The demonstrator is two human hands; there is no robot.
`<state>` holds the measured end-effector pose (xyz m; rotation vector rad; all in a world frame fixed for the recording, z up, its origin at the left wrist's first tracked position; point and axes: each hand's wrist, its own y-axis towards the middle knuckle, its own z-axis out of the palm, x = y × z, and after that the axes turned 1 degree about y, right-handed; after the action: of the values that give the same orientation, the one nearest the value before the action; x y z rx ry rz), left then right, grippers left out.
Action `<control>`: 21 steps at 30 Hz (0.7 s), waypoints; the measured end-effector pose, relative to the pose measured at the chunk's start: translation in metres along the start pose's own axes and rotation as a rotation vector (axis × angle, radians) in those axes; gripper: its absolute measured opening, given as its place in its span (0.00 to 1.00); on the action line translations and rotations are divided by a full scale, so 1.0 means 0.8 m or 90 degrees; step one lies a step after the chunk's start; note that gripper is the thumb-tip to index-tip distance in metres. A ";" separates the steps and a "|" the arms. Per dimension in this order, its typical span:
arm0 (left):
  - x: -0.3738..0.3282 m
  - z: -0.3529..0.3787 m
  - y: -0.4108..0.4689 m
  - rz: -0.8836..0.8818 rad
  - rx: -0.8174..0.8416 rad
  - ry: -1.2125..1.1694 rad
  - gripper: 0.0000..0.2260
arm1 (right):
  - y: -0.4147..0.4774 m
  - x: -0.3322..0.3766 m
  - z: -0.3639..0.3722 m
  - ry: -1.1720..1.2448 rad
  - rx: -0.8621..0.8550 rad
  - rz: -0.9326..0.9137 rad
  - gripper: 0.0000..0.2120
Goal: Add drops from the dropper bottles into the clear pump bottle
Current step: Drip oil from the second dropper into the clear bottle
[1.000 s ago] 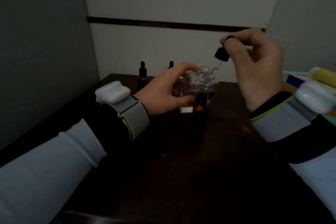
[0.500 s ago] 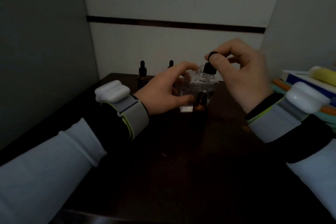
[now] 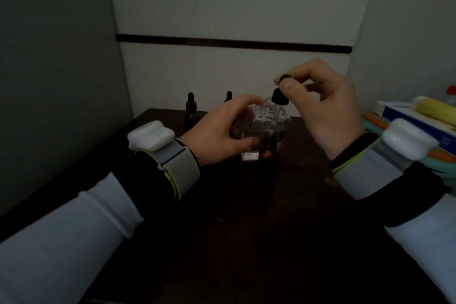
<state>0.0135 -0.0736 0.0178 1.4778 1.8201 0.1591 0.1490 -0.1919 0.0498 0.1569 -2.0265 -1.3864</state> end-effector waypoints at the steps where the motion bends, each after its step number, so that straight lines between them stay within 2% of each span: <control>1: 0.001 0.000 0.000 -0.002 0.000 0.005 0.26 | 0.003 0.002 -0.003 0.021 -0.031 -0.004 0.01; 4: 0.001 -0.001 0.000 -0.010 0.005 0.013 0.27 | 0.012 0.006 -0.013 0.084 -0.129 -0.012 0.03; 7: -0.002 -0.001 -0.002 -0.016 0.009 0.009 0.28 | 0.014 0.005 -0.017 0.085 -0.156 -0.011 0.04; 12: -0.008 0.003 -0.009 -0.029 0.014 -0.002 0.30 | 0.007 -0.007 -0.008 0.031 -0.083 -0.005 0.04; 16: -0.013 0.005 -0.014 -0.044 0.007 -0.009 0.32 | -0.006 -0.014 0.003 -0.003 0.010 0.025 0.01; 19: -0.010 0.009 -0.014 -0.071 -0.006 -0.004 0.31 | -0.011 -0.014 0.004 0.034 0.017 0.067 0.11; 21: -0.009 0.012 -0.016 -0.081 -0.011 0.005 0.29 | -0.012 -0.010 0.003 0.043 0.009 0.085 0.13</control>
<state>0.0092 -0.0872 0.0077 1.3462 1.9079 0.1166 0.1508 -0.1905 0.0374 0.0723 -1.9552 -1.2680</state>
